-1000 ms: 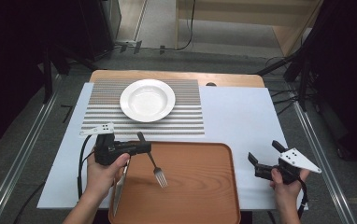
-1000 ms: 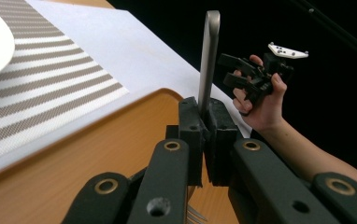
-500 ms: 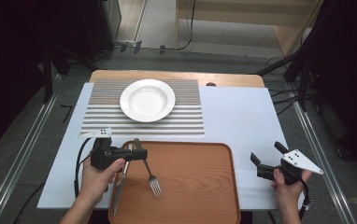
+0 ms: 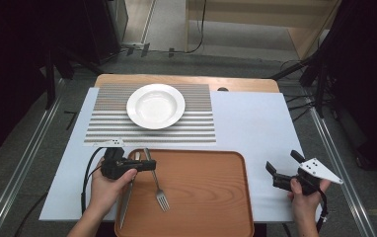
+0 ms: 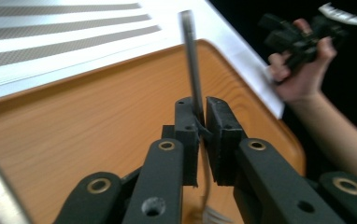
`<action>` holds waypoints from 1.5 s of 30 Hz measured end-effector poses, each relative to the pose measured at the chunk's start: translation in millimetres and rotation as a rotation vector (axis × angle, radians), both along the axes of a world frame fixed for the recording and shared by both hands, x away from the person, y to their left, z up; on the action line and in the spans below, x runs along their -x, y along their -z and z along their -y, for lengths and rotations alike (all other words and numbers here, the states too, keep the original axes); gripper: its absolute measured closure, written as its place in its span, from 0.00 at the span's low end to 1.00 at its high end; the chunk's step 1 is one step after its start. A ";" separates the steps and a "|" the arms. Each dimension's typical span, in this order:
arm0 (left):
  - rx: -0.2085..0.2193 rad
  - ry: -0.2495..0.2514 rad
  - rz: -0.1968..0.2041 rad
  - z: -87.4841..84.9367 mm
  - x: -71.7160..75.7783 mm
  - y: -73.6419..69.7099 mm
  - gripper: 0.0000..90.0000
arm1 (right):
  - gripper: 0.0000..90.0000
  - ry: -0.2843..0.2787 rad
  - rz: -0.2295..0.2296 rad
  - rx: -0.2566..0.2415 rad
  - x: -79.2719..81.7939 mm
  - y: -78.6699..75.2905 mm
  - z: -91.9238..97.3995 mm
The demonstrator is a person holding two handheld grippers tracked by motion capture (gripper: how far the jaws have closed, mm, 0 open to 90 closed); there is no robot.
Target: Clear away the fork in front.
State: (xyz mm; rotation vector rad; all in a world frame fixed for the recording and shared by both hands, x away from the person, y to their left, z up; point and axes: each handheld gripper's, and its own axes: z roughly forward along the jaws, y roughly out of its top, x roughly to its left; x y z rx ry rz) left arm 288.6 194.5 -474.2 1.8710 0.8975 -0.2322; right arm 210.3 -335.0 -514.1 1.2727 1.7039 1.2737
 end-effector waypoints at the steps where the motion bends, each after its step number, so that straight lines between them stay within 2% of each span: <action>1: 0.000 0.000 0.000 0.0 0.0 0.0 0.89 | 0.00 0.000 0.000 0.000 0.0 0.0 0.0; 2: -0.079 -0.029 0.029 3.8 0.7 2.7 0.87 | 0.00 0.002 -0.001 -0.002 0.1 0.1 0.7; 3: -0.079 -0.029 0.029 3.8 0.7 2.7 0.84 | 0.00 0.003 -0.001 -0.003 0.0 0.4 1.2; 4: -0.137 -0.047 0.046 8.0 1.1 6.1 0.82 | 0.00 0.005 -0.001 -0.007 -0.1 0.6 1.5; 5: -0.137 -0.047 0.046 8.0 1.1 6.1 0.80 | 0.00 0.005 -0.001 -0.007 -0.1 0.6 1.5; 6: -0.187 -0.057 0.055 11.8 0.7 9.5 0.78 | 0.00 0.006 -0.002 -0.010 0.1 0.7 2.0; 7: -0.187 -0.057 0.055 11.8 0.7 9.5 0.76 | 0.00 0.006 -0.001 -0.010 0.1 0.7 2.1; 8: -0.211 -0.064 0.059 13.9 0.8 11.0 0.74 | 0.00 0.006 -0.002 -0.009 0.0 0.8 2.0; 9: -0.252 -0.061 0.065 17.1 1.1 13.3 0.72 | 0.00 0.006 -0.004 -0.011 0.0 1.0 1.6; 10: -0.273 -0.065 0.073 18.7 1.5 14.3 0.71 | 0.00 0.006 -0.005 -0.011 -0.1 1.2 1.3; 11: -0.273 -0.065 0.073 18.7 1.5 14.3 0.69 | 0.00 0.005 -0.006 -0.011 -0.3 1.4 1.0; 12: -0.305 -0.067 0.080 20.9 2.1 16.1 0.68 | 0.00 0.004 -0.007 -0.008 -0.4 1.6 0.9; 17: -0.331 -0.071 0.080 23.3 2.1 19.0 0.66 | 0.00 0.003 -0.008 -0.012 -0.6 1.8 1.0; 18: -0.369 -0.081 0.087 24.7 2.6 20.5 0.66 | 0.00 0.002 -0.006 -0.012 -0.9 2.1 1.4; 19: -0.369 -0.081 0.087 24.7 2.6 20.5 0.65 | 0.00 0.002 -0.006 -0.012 -1.1 2.2 1.4; 20: -0.415 -0.103 0.123 26.4 4.7 21.6 0.63 | 0.00 0.001 -0.007 -0.012 -1.0 2.3 1.3; 21: -0.415 -0.103 0.123 26.4 4.7 21.6 0.60 | 0.00 0.000 -0.009 -0.011 -1.0 2.3 1.1; 22: -0.450 -0.139 0.163 26.7 6.9 20.4 0.58 | 0.00 -0.001 -0.009 -0.011 -1.2 2.3 1.0; 25: -0.454 -0.163 0.182 24.9 7.6 18.4 0.52 | 0.00 -0.002 -0.007 -0.009 -1.7 2.6 1.3; 26: -0.444 -0.160 0.187 23.1 8.8 17.2 0.55 | 0.00 -0.001 -0.008 -0.010 -1.8 2.7 1.3; 27: -0.444 -0.160 0.187 23.1 8.8 17.2 0.65 | 0.00 -0.001 -0.008 -0.010 -1.8 2.7 1.3; 28: -0.402 -0.086 0.170 23.6 10.9 17.4 0.77 | 0.00 0.000 -0.008 -0.009 -2.1 2.9 1.2; 29: -0.402 -0.086 0.170 23.6 10.9 17.4 0.84 | 0.00 0.000 -0.008 -0.009 -2.1 2.9 1.2; 30: -0.381 -0.038 0.155 25.2 12.0 17.8 0.90 | 0.00 0.000 -0.009 -0.007 -2.3 2.9 0.8; 31: -0.382 -0.007 0.148 28.1 13.7 18.4 0.94 | 0.00 -0.001 -0.008 -0.005 -2.4 3.0 0.8; 32: -0.403 0.044 0.155 34.1 16.4 20.1 0.97 | 0.00 -0.002 -0.009 -0.006 -2.6 3.1 0.6; 33: -0.403 0.044 0.155 34.1 16.4 20.1 0.99 | 0.00 -0.002 -0.009 -0.006 -2.6 3.1 0.6; 34: -0.422 0.072 0.154 38.9 17.2 22.3 0.99 | 0.00 -0.003 -0.007 -0.002 -3.0 3.2 0.6; 35: -0.422 0.072 0.154 38.9 17.2 22.3 0.99 | 0.00 -0.003 -0.009 -0.001 -3.0 3.3 0.5; 36: -0.451 0.088 0.157 40.7 16.8 24.6 0.99 | 0.00 -0.003 -0.010 -0.001 -3.0 3.4 0.4; 45: -0.467 0.093 0.147 34.0 13.7 24.0 1.00 | 0.00 -0.001 -0.014 0.000 -3.5 3.7 0.1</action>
